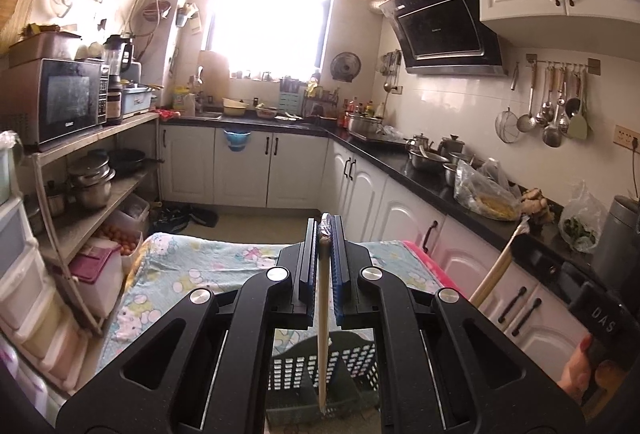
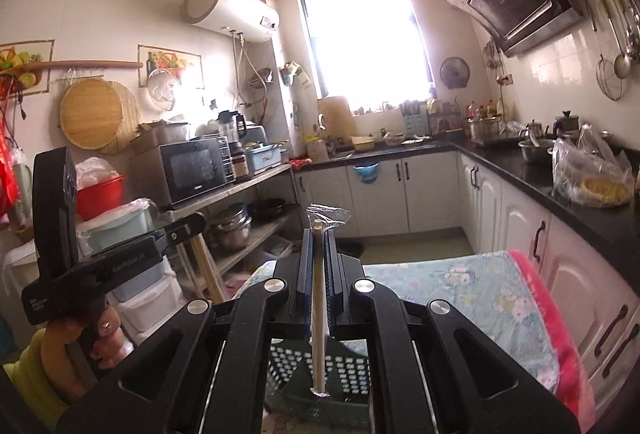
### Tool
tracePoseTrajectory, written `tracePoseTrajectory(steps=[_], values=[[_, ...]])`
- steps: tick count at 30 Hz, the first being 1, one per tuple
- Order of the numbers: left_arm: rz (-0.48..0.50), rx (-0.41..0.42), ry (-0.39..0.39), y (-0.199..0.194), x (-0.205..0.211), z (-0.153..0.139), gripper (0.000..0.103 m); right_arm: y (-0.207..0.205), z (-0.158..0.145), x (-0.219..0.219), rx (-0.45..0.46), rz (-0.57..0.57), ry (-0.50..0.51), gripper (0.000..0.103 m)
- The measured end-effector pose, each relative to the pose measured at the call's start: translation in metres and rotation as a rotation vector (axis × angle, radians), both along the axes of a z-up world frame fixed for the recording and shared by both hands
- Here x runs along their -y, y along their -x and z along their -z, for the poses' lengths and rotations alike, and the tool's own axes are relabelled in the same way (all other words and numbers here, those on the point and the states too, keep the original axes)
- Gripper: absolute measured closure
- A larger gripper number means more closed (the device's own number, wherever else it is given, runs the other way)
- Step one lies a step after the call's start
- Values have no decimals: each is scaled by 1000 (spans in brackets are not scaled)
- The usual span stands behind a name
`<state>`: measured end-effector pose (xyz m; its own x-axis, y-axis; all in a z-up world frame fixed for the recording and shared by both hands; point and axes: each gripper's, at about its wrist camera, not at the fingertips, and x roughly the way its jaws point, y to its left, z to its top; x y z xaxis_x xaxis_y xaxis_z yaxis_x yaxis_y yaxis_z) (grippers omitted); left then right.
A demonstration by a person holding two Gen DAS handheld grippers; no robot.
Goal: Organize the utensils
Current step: 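Lift the left gripper's chopstick over the green caddy while the right gripper carries its own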
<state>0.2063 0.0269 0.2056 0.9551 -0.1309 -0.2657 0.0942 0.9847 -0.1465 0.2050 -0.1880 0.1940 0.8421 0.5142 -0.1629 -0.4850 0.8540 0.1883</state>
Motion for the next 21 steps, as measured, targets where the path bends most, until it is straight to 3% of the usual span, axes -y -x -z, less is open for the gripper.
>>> tracePoseTrajectory(steps=[6,21], values=[[-41,7,-29,-14,0,5,100,-17,3,-1,-17,19,0,97],[-92,-78,12,-49,-28,43,100,-45,35,-8,-103,49,-1,97]])
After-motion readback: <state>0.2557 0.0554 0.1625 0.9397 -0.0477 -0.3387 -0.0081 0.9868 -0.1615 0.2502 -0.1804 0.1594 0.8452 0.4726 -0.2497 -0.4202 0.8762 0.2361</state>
